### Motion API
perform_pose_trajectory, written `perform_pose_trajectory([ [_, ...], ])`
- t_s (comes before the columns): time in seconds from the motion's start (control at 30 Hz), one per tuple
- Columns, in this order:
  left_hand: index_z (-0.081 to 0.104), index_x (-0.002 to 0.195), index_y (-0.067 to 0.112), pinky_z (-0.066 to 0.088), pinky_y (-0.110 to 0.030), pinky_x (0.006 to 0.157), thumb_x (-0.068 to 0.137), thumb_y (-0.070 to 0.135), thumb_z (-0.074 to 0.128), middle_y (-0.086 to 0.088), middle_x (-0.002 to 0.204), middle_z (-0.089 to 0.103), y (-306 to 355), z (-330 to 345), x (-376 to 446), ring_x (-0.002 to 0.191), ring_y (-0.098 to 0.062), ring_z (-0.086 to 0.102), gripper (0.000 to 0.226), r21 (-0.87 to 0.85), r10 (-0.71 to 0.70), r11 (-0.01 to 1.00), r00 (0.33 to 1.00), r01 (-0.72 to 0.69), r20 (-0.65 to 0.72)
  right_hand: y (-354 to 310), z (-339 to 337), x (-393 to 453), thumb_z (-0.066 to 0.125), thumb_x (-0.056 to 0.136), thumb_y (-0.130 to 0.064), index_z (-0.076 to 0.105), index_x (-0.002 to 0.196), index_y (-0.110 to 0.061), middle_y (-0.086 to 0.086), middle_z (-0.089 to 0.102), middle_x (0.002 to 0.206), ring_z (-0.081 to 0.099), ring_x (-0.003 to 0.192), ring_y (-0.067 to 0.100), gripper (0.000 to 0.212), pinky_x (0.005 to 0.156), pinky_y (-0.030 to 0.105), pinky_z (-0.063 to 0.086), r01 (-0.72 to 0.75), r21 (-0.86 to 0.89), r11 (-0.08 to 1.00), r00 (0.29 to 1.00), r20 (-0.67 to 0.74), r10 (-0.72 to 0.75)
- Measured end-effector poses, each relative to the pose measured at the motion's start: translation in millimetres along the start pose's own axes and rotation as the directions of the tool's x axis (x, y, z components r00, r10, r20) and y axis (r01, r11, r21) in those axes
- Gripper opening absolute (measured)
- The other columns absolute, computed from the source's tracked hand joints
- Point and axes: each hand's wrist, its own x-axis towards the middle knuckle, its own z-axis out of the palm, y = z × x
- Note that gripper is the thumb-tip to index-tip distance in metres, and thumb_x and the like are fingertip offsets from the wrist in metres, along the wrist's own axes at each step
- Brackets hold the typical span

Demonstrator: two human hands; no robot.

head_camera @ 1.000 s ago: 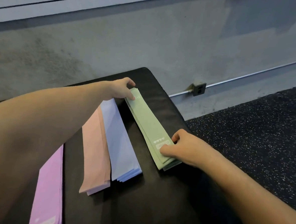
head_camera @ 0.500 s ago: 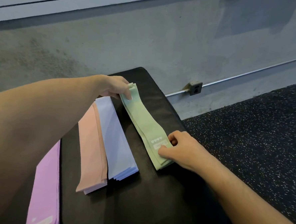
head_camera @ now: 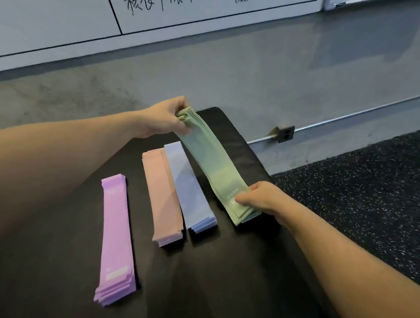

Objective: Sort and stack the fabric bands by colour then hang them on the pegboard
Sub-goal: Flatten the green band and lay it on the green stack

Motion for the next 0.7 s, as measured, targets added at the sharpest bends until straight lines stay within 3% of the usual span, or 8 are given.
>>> perform_pose_trajectory([
  [0.07,0.049,0.09,0.021,0.047,-0.038,0.08,0.057,0.016,0.08,-0.006,0.09,0.06,4,-11,-25,0.087,-0.021,0.056,0.045,-0.046,0.031,0.998,0.998,-0.033,-0.051,3,2,-9,0.075,0.073,-0.032,0.066,0.099,-0.013,0.004,0.071,0.099,0.067,0.088,0.018,0.033,0.079,0.032,0.056,0.021,0.102,0.995,1.0,-0.021,-0.019],
  [0.13,0.049,0.09,0.022,0.048,-0.04,0.081,0.058,0.016,0.081,-0.008,0.091,0.06,7,-23,-51,0.087,-0.022,0.056,0.046,-0.061,0.043,0.997,0.993,-0.05,-0.106,1,2,-21,0.078,0.078,-0.025,0.056,0.113,-0.016,0.003,0.065,0.105,0.065,0.093,0.016,0.042,0.079,0.031,0.055,0.052,0.129,0.99,0.998,-0.034,-0.048],
  [0.2,0.048,0.091,0.022,0.05,-0.035,0.077,0.066,0.007,0.081,-0.006,0.088,0.059,8,-35,-81,0.082,-0.018,0.057,0.044,-0.085,0.051,0.994,0.987,-0.065,-0.15,-5,2,-36,0.078,0.079,-0.023,0.047,0.128,-0.018,0.003,0.062,0.111,0.064,0.1,0.019,0.059,0.087,0.034,0.054,0.114,0.118,0.986,0.992,-0.064,-0.107],
  [0.27,0.049,0.095,0.021,0.051,-0.026,0.071,0.069,-0.002,0.081,-0.003,0.088,0.059,10,-42,-119,0.077,-0.011,0.058,0.047,-0.14,0.065,0.986,0.982,-0.091,-0.179,-14,1,-56,0.077,0.08,-0.022,0.048,0.137,-0.021,0.002,0.064,0.113,0.065,0.098,0.018,0.064,0.083,0.032,0.053,0.21,0.03,0.977,0.975,-0.083,-0.207],
  [0.4,0.061,0.118,0.039,0.053,-0.017,0.078,0.061,0.016,0.084,0.0,0.102,0.064,4,-51,-210,0.088,-0.008,0.061,0.065,-0.175,0.076,0.978,0.974,-0.115,-0.213,-33,-3,-107,0.073,0.083,-0.026,0.061,0.124,-0.031,-0.007,0.068,0.107,0.064,0.088,0.009,0.043,0.072,0.029,0.056,0.378,-0.209,0.902,0.918,-0.041,-0.394],
  [0.5,0.067,0.115,0.05,0.051,-0.013,0.083,0.056,0.039,0.084,0.015,0.103,0.073,-7,-52,-290,0.094,-0.002,0.065,0.063,-0.087,0.042,0.994,0.968,-0.065,-0.246,-50,7,-151,0.071,0.083,-0.03,0.059,0.126,-0.031,-0.008,0.068,0.11,0.062,0.09,0.009,0.044,0.075,0.028,0.053,0.461,-0.357,0.812,0.878,0.048,-0.477],
  [0.6,0.065,0.121,0.04,0.053,-0.016,0.085,0.061,0.036,0.086,0.013,0.109,0.072,-34,-38,-364,0.097,-0.006,0.067,0.063,-0.077,0.001,0.997,0.954,-0.025,-0.3,-67,30,-193,0.069,0.085,-0.028,0.061,0.124,-0.029,-0.009,0.063,0.11,0.06,0.094,0.012,0.04,0.083,0.03,0.051,0.546,-0.475,0.69,0.822,0.141,-0.552],
  [0.7,0.058,0.122,0.057,0.05,-0.015,0.089,0.073,0.022,0.091,0.019,0.113,0.067,-68,-18,-426,0.1,-0.003,0.066,0.069,-0.009,-0.018,1.0,0.948,0.016,-0.318,-76,62,-222,0.068,0.086,-0.027,0.061,0.118,-0.028,-0.008,0.06,0.111,0.056,0.095,0.012,0.032,0.081,0.025,0.043,0.605,-0.549,0.576,0.776,0.248,-0.58],
])
